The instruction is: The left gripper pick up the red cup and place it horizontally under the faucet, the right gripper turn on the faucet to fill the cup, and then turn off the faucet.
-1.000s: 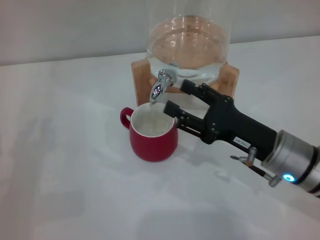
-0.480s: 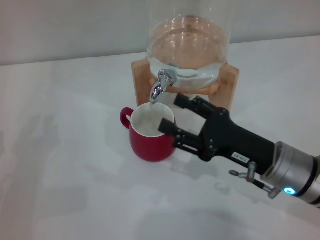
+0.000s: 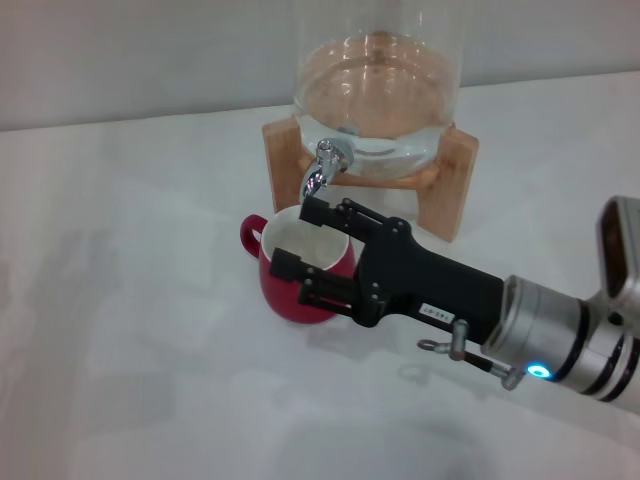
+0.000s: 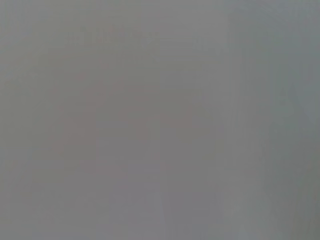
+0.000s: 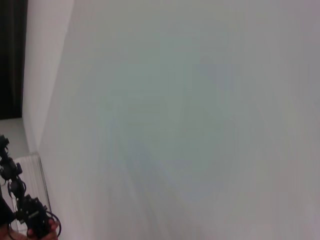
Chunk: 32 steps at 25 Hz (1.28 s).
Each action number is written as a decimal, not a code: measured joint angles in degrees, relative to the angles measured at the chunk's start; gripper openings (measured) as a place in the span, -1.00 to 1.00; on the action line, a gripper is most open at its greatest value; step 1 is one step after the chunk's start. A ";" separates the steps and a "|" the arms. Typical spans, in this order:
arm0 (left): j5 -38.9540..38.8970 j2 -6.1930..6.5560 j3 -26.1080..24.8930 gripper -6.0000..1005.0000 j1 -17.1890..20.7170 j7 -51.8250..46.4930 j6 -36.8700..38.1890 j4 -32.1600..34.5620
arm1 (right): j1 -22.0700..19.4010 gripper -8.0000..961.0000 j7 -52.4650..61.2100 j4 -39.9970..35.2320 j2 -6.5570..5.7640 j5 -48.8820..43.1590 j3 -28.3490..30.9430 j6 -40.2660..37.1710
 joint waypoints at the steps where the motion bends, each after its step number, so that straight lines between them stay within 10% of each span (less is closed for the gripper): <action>1: 0.00 -0.01 0.00 -0.14 0.00 -0.01 0.00 0.00 | 0.39 0.65 0.25 -0.02 0.00 0.00 -0.14 0.68; 32: -0.01 -0.02 -0.01 -0.14 -0.79 -0.08 0.01 -1.05 | 1.22 0.65 0.19 -2.19 0.01 0.55 1.01 7.75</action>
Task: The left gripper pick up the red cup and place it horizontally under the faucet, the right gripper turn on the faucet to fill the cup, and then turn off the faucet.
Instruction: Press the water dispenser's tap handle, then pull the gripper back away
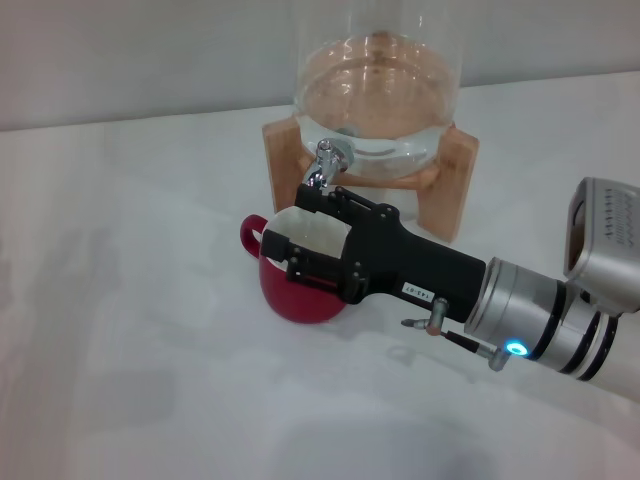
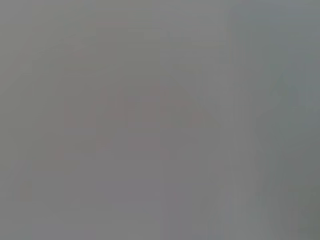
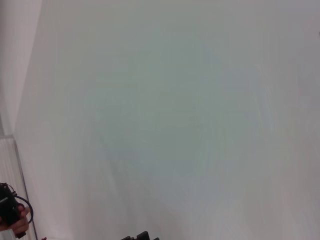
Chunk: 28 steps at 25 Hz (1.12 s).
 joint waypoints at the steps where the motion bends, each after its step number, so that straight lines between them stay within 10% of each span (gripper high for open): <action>1: 0.00 0.00 0.00 -0.14 0.00 0.00 0.00 -0.02 | -0.08 0.65 -0.04 0.03 -0.01 0.01 0.23 -0.01; 28: 0.00 0.00 0.00 -0.14 -0.71 0.00 0.00 -0.18 | -1.42 0.65 -1.06 -0.04 -0.10 -0.01 1.37 -0.49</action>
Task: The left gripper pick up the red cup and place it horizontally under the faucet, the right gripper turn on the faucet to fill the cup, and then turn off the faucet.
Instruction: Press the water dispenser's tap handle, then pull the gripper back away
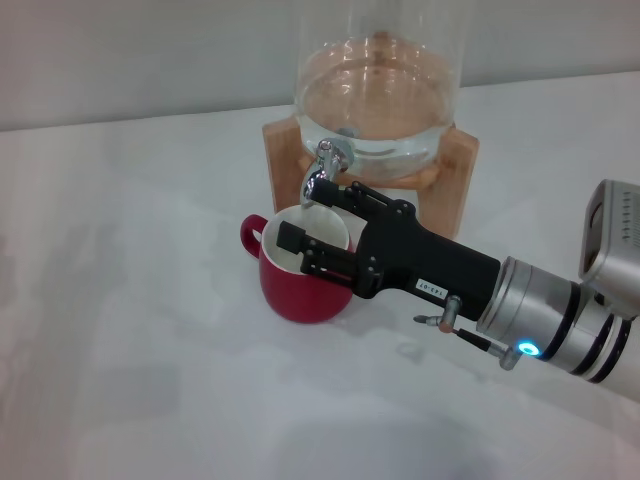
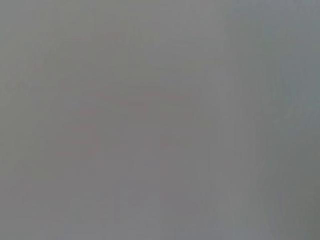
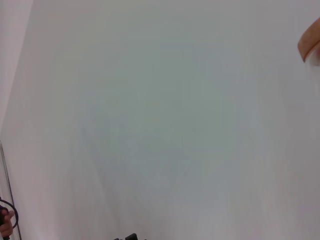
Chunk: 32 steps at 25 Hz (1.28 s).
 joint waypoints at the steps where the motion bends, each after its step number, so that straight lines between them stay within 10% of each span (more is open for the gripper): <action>1: 0.00 0.00 0.00 -0.14 -0.02 0.00 0.00 0.00 | 0.00 0.65 0.00 0.00 0.00 0.00 0.00 0.00; 32: 0.63 -0.09 0.00 -0.14 -0.47 0.00 -0.09 0.00 | -1.70 0.65 -0.01 0.28 -0.19 -0.30 2.18 -0.60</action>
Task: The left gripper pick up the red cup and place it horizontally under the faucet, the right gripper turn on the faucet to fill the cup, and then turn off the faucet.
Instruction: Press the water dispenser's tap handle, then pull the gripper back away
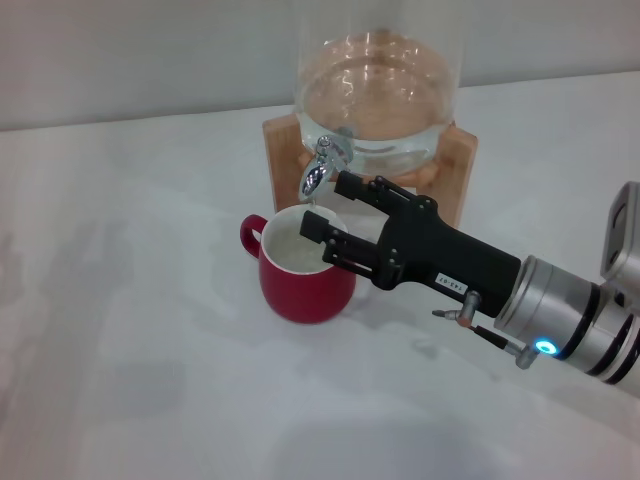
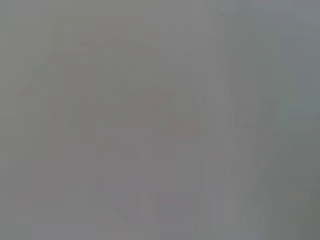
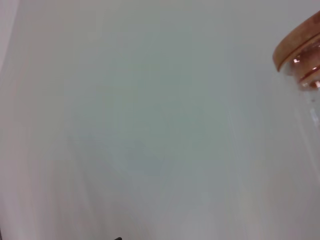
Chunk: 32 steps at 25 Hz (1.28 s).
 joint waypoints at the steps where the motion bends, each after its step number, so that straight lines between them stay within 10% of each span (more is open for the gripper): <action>1: 0.00 0.00 0.00 -0.14 0.00 0.00 0.00 0.00 | -0.31 0.65 -0.01 -0.15 -0.04 -0.07 0.28 0.00; 32: -0.01 0.00 0.00 -0.14 -0.83 -0.09 -0.44 0.00 | -0.78 0.65 -0.09 0.36 -0.23 -0.22 1.72 0.11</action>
